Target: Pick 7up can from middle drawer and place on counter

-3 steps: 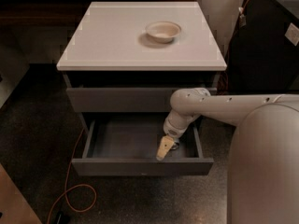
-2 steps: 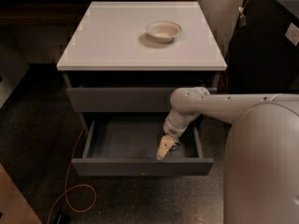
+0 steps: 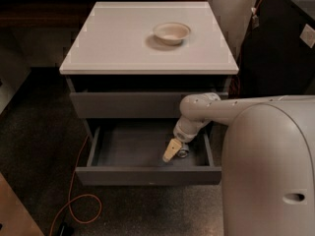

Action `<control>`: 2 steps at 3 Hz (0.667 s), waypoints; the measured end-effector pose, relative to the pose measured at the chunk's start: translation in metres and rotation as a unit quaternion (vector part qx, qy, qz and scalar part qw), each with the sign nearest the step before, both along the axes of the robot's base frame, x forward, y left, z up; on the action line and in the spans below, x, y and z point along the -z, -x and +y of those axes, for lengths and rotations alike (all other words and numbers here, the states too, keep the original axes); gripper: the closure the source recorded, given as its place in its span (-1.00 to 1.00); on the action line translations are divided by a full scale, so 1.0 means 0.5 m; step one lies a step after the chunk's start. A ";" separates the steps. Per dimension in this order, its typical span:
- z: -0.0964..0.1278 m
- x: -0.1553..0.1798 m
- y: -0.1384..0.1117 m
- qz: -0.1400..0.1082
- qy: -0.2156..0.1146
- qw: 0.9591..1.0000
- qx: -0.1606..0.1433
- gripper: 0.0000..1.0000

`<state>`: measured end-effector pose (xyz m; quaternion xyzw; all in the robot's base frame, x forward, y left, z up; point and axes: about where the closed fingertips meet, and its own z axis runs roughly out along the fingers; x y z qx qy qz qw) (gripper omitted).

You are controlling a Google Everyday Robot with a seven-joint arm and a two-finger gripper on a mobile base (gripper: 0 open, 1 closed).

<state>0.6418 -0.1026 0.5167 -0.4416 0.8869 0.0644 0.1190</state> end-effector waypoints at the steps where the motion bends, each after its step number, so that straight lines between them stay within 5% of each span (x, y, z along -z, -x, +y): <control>1: -0.010 0.017 -0.016 -0.028 0.009 0.998 0.062 -1.00; 2: -0.028 0.039 -0.033 -0.041 0.005 0.989 0.142 -1.00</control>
Offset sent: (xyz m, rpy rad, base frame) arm 0.0283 -0.0296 -0.0324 0.0149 -0.1105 -0.5297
